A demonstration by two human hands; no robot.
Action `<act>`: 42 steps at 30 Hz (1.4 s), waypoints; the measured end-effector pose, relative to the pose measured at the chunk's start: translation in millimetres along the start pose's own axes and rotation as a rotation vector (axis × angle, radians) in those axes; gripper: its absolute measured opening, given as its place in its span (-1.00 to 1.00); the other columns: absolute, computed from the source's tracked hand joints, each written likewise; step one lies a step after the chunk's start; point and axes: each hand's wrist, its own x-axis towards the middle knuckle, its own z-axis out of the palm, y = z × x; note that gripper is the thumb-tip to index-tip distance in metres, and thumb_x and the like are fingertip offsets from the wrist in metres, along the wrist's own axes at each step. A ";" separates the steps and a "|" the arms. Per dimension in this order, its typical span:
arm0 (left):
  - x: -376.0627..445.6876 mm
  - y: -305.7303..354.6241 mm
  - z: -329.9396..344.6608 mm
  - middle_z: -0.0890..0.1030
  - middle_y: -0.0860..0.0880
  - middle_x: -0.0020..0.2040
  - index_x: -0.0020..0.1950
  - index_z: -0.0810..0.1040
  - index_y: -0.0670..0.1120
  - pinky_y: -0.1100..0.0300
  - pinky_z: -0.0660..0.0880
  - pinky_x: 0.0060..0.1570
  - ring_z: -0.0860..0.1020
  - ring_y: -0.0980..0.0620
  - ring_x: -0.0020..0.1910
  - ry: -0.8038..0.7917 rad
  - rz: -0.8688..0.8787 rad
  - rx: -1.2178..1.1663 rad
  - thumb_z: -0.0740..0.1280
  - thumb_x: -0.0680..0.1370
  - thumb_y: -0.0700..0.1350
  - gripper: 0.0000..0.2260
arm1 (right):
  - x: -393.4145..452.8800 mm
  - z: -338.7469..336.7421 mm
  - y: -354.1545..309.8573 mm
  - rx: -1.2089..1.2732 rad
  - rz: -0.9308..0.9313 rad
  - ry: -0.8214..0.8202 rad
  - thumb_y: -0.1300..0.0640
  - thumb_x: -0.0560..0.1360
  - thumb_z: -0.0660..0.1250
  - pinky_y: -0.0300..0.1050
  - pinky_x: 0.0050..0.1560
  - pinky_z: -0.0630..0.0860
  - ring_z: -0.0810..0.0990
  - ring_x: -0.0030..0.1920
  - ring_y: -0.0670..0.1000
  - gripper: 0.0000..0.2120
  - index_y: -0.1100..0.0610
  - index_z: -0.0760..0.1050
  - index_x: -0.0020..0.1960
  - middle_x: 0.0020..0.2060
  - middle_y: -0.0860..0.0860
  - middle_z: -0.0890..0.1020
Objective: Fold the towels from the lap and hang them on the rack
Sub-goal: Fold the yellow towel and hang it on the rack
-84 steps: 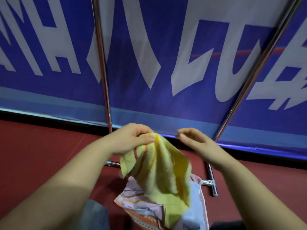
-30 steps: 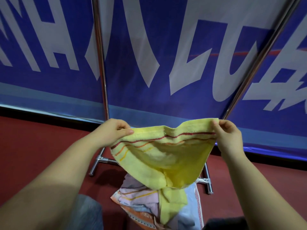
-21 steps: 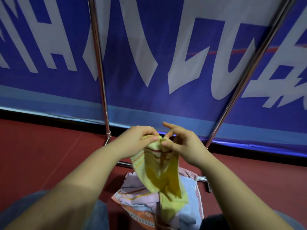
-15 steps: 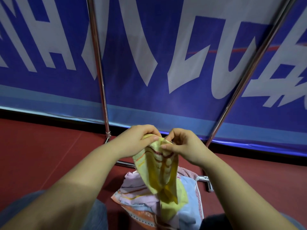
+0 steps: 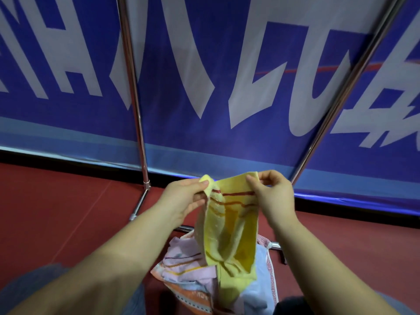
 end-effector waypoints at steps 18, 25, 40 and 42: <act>1.7 -10.1 18.2 0.70 0.02 -0.17 0.05 0.65 -0.14 0.34 0.54 -0.15 0.66 0.13 -0.17 0.058 0.287 0.025 0.37 0.48 -0.20 -0.83 | -33.4 38.7 -8.2 0.109 -0.099 -0.442 0.42 0.46 0.19 -0.20 0.12 0.50 0.60 0.07 -0.12 -0.46 -0.24 0.57 -0.03 -0.03 -0.14 0.61; 0.3 -7.0 14.4 0.68 0.17 -0.29 0.00 0.62 -0.11 0.50 0.47 -0.28 0.62 0.30 -0.27 0.033 0.417 0.078 0.24 0.57 -0.23 -0.84 | -30.8 33.3 -7.7 0.186 -0.083 -0.558 0.44 0.52 0.15 -0.27 0.11 0.53 0.61 0.00 -0.20 -0.54 -0.06 0.53 0.15 0.03 -0.02 0.64; -64.6 84.5 10.3 0.53 0.11 -0.17 -0.11 0.47 0.08 0.25 0.41 -0.01 0.49 0.20 -0.15 -0.186 0.825 0.711 0.10 0.63 -0.12 -0.79 | -0.2 -19.7 -97.7 -0.364 -0.276 -0.909 0.03 0.33 0.53 -0.15 0.06 0.53 0.58 -0.13 -0.11 -0.71 0.17 0.56 -0.08 -0.16 0.10 0.64; -80.3 109.4 15.8 0.53 0.09 -0.18 -0.10 0.47 0.04 0.20 0.41 0.00 0.47 0.16 -0.16 -0.231 0.844 0.740 0.10 0.63 -0.15 -0.79 | -2.0 -28.6 -120.6 -0.323 -0.280 -0.925 0.01 0.27 0.54 0.04 0.15 0.52 0.59 -0.09 -0.03 -0.62 0.20 0.56 -0.03 -0.14 0.11 0.64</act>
